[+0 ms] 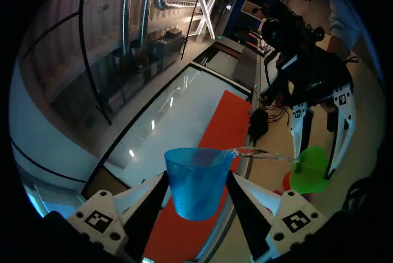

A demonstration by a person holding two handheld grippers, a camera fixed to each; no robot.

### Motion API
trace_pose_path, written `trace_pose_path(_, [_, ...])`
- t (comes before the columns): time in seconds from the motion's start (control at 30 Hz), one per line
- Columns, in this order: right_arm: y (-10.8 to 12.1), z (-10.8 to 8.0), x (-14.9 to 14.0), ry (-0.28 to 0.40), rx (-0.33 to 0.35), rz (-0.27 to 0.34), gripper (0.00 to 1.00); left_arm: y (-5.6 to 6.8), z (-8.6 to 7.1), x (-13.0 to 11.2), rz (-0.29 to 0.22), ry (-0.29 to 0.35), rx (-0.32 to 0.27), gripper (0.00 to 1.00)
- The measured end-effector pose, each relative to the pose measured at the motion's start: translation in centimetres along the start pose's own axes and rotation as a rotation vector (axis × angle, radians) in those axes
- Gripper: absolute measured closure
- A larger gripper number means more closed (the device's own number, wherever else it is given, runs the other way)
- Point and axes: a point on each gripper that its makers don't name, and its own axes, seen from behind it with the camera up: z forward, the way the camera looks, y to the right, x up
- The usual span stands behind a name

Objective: Pour water

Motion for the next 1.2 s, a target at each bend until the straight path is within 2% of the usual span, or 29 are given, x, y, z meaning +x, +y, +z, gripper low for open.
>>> trace_pose_path(0.6, [0.2, 0.0, 0.4, -0.003, -0.005, -0.015, 0.11, -0.9, 0.0, 0.5, 0.066, 0.005, 0.025, 0.17])
trace_pose_path(0.87, [0.2, 0.2, 0.7, 0.006, -0.007, -0.014, 0.11, -1.3, 0.0, 0.8, 0.077, 0.007, 0.031, 0.17])
trace_pose_path(1.2, [0.1, 0.3, 0.7, 0.003, -0.006, -0.016, 0.11, -1.5, -0.3, 0.9, 0.129, 0.005, 0.033, 0.17])
